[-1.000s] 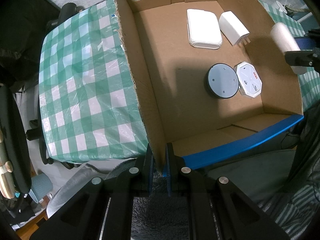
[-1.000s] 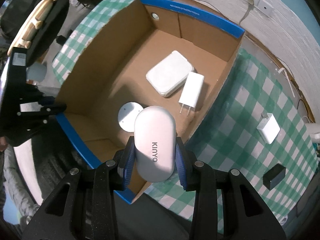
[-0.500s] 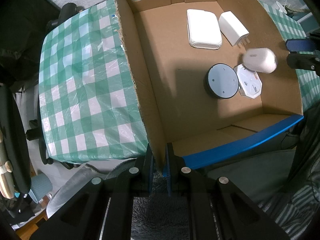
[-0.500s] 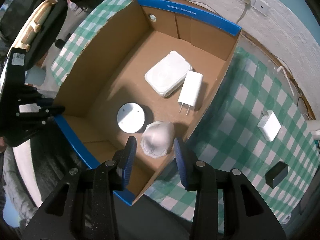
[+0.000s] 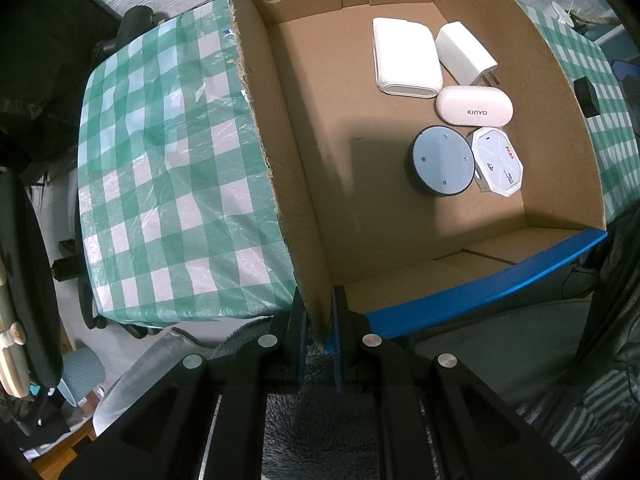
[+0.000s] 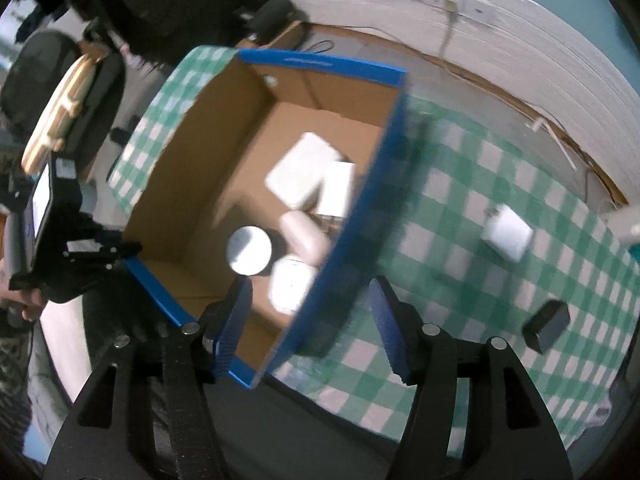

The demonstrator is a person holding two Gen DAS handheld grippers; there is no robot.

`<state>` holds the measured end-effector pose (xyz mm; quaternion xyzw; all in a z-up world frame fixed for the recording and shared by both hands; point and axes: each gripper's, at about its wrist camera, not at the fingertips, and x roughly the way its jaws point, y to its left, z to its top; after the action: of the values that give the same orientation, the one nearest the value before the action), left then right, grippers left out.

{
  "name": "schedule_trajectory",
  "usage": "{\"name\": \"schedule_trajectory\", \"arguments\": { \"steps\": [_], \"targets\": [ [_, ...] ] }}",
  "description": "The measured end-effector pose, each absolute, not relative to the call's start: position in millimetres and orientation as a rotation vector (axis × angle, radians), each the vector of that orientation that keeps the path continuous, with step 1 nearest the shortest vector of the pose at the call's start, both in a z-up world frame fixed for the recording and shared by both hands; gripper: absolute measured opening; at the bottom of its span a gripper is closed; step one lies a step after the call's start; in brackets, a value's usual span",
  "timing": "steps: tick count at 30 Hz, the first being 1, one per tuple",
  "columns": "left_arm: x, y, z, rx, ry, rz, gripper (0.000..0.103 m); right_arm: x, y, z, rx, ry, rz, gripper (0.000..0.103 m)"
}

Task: Organize rigid objects
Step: 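Move the right gripper to the table and grasp the grey UGREEN charger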

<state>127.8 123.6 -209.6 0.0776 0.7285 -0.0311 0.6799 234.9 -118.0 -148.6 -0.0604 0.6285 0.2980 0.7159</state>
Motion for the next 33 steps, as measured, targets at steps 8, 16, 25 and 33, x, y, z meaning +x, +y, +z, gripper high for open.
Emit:
{"name": "schedule_trajectory", "arguments": {
  "steps": [8,16,25,33],
  "targets": [
    [128,124,-209,0.172,1.635,-0.072,0.009,258,-202,-168,-0.087,1.445,0.477,0.066],
    [127,124,-210,0.170,1.636,-0.073,0.009,285,-283,-199,-0.064,1.497,0.266,0.066],
    [127,124,-210,0.170,1.637,-0.072,0.009,307,-345,-251,0.080,1.583,0.082,0.066],
    [125,125,-209,0.176,1.646,-0.070,0.009,320,-369,-286,0.207,1.603,0.012,0.066]
  ]
}}
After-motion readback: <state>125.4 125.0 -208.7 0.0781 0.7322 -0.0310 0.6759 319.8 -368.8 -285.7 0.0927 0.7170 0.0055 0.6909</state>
